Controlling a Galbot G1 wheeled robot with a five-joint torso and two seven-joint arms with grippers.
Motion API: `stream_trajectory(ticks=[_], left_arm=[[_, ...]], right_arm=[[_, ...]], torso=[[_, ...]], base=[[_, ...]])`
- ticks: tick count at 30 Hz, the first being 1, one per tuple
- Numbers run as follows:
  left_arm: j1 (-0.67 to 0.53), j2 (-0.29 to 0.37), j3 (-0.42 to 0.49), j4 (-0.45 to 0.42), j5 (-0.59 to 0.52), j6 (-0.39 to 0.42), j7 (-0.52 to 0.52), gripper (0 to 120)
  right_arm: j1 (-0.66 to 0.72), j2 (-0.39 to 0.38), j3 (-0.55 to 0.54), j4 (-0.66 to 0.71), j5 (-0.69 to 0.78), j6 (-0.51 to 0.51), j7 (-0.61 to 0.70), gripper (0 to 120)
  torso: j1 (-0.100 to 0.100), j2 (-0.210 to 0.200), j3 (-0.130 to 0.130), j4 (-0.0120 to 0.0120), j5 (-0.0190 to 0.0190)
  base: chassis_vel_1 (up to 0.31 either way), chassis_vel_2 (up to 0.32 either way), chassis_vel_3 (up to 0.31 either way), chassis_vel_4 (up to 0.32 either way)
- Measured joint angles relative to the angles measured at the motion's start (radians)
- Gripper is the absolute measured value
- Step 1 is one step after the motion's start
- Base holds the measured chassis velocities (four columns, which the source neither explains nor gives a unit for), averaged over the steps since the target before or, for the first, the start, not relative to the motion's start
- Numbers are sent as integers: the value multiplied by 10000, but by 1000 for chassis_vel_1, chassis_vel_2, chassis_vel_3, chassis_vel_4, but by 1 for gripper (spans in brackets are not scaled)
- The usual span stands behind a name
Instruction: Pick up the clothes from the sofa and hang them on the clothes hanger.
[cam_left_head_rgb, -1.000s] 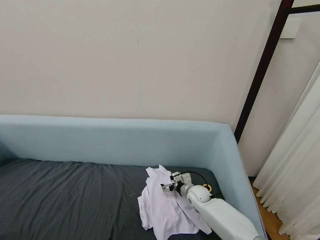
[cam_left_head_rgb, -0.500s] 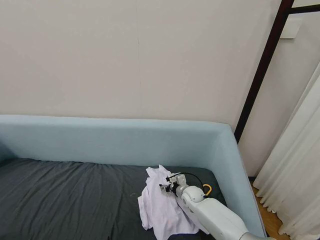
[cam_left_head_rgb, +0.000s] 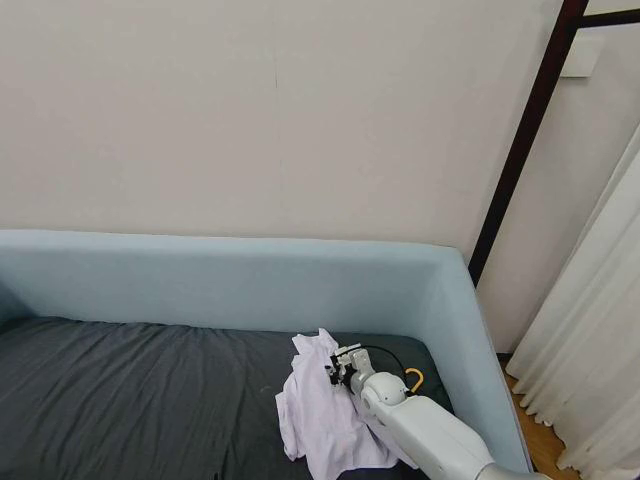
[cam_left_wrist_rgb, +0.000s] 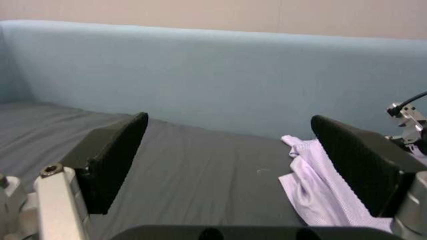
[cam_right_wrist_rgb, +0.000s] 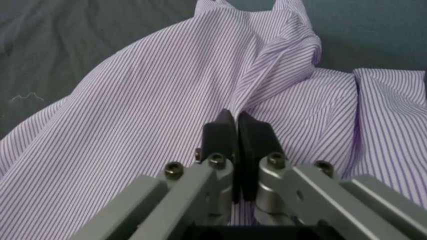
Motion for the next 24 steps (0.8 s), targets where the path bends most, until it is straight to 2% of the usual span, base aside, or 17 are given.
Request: stream_trajectory(ticks=[10, 14, 19, 20, 24], left_arm=[[-117, -34, 42, 75, -29, -8, -3, 96], [-171, -23, 45, 79, -122, -7, -6, 96], [-377, -14, 66, 109, -215, 0, -15, 96], [-377, -14, 66, 109, -215, 0, -15, 96], [-511, -18, 116, 106, -272, 33, -21, 96]], right_arm=[[-87, -315, 95, 319, 21, 314, -8, 0], [-114, -718, 264, 1153, 171, 341, 128, 0], [503, -1712, 337, 3983, 804, 145, 374, 0], [503, -1712, 337, 3983, 804, 145, 374, 0], [1502, -2362, 140, 5781, 1505, -126, 539, 0]], torso=[[0, 0, 1, 0, 1], [0, 0, 1, -2, 1], [0, 1, -1, 2, -1], [0, 1, -1, 2, -1], [0, 1, -1, 0, -2]], base=[[0, 0, 0, 0], [0, 0, 0, 0], [0, 0, 0, 0], [0, 0, 0, 0], [0, 0, 0, 0]])
